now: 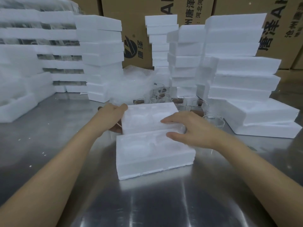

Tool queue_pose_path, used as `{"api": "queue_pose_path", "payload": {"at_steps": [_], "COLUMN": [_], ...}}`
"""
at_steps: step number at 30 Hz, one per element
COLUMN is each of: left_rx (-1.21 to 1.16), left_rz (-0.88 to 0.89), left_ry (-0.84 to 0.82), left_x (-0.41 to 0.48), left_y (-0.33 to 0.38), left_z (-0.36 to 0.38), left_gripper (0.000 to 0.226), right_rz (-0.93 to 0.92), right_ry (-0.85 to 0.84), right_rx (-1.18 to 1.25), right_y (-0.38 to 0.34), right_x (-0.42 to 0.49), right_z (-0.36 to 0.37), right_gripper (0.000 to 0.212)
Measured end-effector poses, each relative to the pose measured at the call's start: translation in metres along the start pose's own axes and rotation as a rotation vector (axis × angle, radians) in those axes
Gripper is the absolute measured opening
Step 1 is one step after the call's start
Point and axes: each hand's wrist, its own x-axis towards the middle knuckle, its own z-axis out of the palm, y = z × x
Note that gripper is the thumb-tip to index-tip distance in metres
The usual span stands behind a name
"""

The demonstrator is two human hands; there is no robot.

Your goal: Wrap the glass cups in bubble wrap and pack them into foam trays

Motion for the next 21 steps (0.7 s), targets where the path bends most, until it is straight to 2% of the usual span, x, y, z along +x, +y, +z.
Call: {"api": "queue_pose_path", "payload": {"at_steps": [7, 10, 12, 14, 16, 17, 18, 19, 21], "left_rx": [0.193, 0.279, 0.445, 0.674, 0.838, 0.837, 0.773, 0.671, 0.503], "left_rz": [-0.034, -0.072, -0.064, 0.008, 0.147, 0.242, 0.343, 0.419, 0.471], "left_ry": [-0.049, -0.103, -0.090, 0.012, 0.214, 0.293, 0.301, 0.203, -0.182], "left_x": [-0.001, -0.002, -0.003, -0.004, -0.006, -0.009, -0.011, -0.014, -0.023], "left_y": [0.001, -0.001, -0.003, -0.003, 0.002, 0.008, 0.013, 0.017, 0.023], "left_z": [-0.004, -0.005, -0.005, -0.004, 0.000, 0.002, 0.002, 0.002, 0.000], "left_gripper": [0.051, 0.046, 0.045, 0.048, 0.042, 0.037, 0.036, 0.036, 0.042], "right_rz": [0.038, 0.029, 0.015, 0.031, 0.046, 0.054, 0.062, 0.067, 0.078], "right_ry": [-0.120, -0.141, -0.158, -0.176, -0.189, -0.193, -0.196, -0.198, -0.209], "right_rx": [0.168, 0.194, 0.165, 0.133, 0.111, 0.105, 0.104, 0.100, 0.072], "right_y": [0.006, 0.002, -0.001, -0.004, -0.006, -0.006, -0.006, -0.005, -0.005], "right_x": [0.003, 0.002, 0.003, 0.003, 0.003, 0.003, 0.003, 0.003, 0.003], "right_z": [0.000, 0.002, 0.004, 0.004, 0.002, 0.001, 0.000, 0.000, 0.001], "right_gripper": [0.042, 0.042, 0.043, 0.045, 0.048, 0.049, 0.050, 0.050, 0.050]}}
